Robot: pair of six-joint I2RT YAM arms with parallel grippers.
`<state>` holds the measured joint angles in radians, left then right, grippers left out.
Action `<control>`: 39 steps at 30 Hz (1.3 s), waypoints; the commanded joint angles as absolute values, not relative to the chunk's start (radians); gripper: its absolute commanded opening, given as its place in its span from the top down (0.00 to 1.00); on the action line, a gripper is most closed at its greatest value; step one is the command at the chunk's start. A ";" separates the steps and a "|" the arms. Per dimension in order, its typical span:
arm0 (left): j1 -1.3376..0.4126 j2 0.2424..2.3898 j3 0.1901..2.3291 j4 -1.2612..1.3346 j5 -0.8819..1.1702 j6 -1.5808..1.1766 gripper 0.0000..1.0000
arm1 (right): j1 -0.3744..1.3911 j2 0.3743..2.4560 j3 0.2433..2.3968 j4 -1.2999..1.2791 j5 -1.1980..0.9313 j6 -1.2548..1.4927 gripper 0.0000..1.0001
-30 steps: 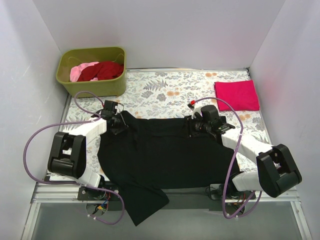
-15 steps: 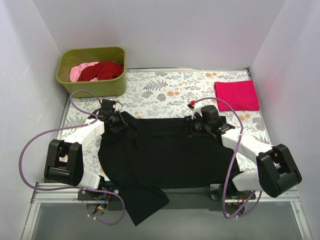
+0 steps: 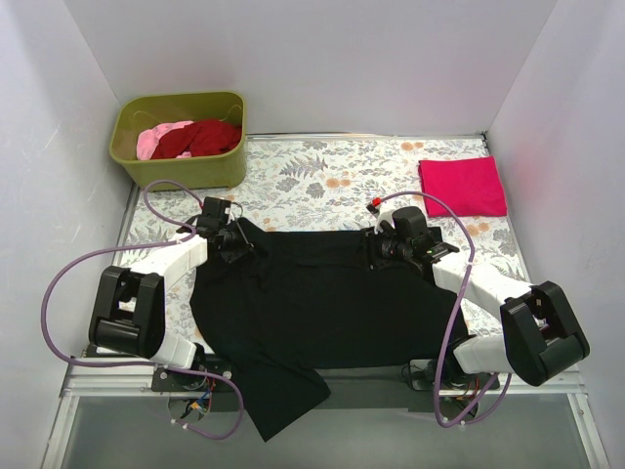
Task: Fold and stack the t-shirts
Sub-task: Fold the tshirt
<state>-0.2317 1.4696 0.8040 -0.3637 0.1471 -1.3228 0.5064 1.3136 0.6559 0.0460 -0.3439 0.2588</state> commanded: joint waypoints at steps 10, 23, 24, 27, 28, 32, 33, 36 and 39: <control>-0.241 1.327 0.862 -0.576 0.012 -1.408 1.00 | 0.512 1.284 0.666 0.077 -0.351 0.258 0.61; -0.242 1.011 0.770 -0.816 0.000 -1.626 1.00 | 0.512 1.270 0.672 0.071 -0.351 0.264 0.60; -0.242 0.991 0.769 -0.828 -0.002 -1.631 1.00 | 0.512 1.270 0.673 0.071 -0.353 0.261 0.60; -0.242 0.950 0.776 -0.876 0.023 -1.661 1.00 | 0.512 1.266 0.673 0.066 -0.347 0.253 0.60; -0.242 0.939 0.790 -0.902 0.014 -1.667 1.00 | 0.512 1.262 0.672 0.066 -0.344 0.252 0.60; -0.241 0.899 0.831 -0.968 -0.047 -1.698 1.00 | 0.512 1.264 0.675 0.061 -0.345 0.247 0.60; -0.242 0.893 0.834 -0.974 -0.054 -1.704 1.00 | 0.512 1.262 0.676 0.058 -0.347 0.247 0.60; -0.241 0.874 0.822 -1.006 -0.048 -1.726 1.00 | 0.514 1.266 0.680 0.057 -0.347 0.245 0.59; -0.242 0.833 0.795 -1.028 -0.055 -1.749 1.00 | 0.514 1.266 0.681 0.055 -0.342 0.244 0.60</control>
